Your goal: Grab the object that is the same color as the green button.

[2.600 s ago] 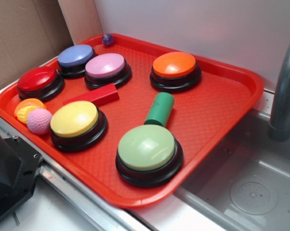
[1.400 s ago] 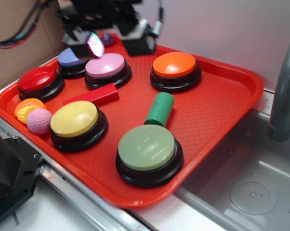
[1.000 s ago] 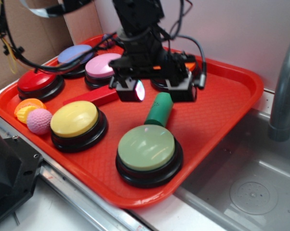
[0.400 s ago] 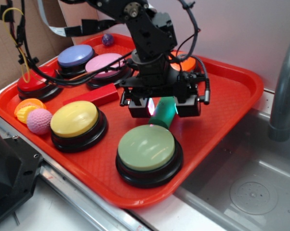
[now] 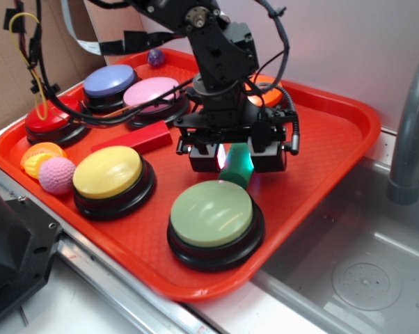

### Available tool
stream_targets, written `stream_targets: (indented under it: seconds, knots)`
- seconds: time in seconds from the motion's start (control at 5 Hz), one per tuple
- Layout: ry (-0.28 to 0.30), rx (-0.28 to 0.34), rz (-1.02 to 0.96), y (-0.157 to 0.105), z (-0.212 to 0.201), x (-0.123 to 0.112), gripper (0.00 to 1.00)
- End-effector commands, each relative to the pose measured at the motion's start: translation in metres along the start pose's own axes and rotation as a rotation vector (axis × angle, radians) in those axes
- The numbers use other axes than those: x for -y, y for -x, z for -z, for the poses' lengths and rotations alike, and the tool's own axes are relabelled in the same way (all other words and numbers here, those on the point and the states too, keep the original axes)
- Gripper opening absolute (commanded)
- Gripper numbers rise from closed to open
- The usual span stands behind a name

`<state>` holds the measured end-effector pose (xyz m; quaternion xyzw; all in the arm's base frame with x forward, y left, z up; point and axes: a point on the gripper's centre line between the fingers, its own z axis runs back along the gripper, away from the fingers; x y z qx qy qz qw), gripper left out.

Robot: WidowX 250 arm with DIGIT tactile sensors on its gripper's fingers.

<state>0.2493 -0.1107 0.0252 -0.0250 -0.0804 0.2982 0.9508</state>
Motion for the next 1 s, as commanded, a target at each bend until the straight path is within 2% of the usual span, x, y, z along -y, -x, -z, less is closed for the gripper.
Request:
stream_targets:
  seconds: [0.0,0.2,0.4,0.6,0.8]
  knots:
    - [0.05,-0.055,0.285,-0.045,-0.075,-0.008,0.0]
    - [0.042,0.0,0.351,-0.058,-0.101,-0.017,0.0]
    - [0.101,-0.008,0.469,-0.077,-0.124,-0.034,0.0]
    - [0.172,0.046,0.577,-0.082,-0.139,-0.049,0.0]
    - [0.16,0.085,0.551,-0.084,-0.141,-0.055,0.0]
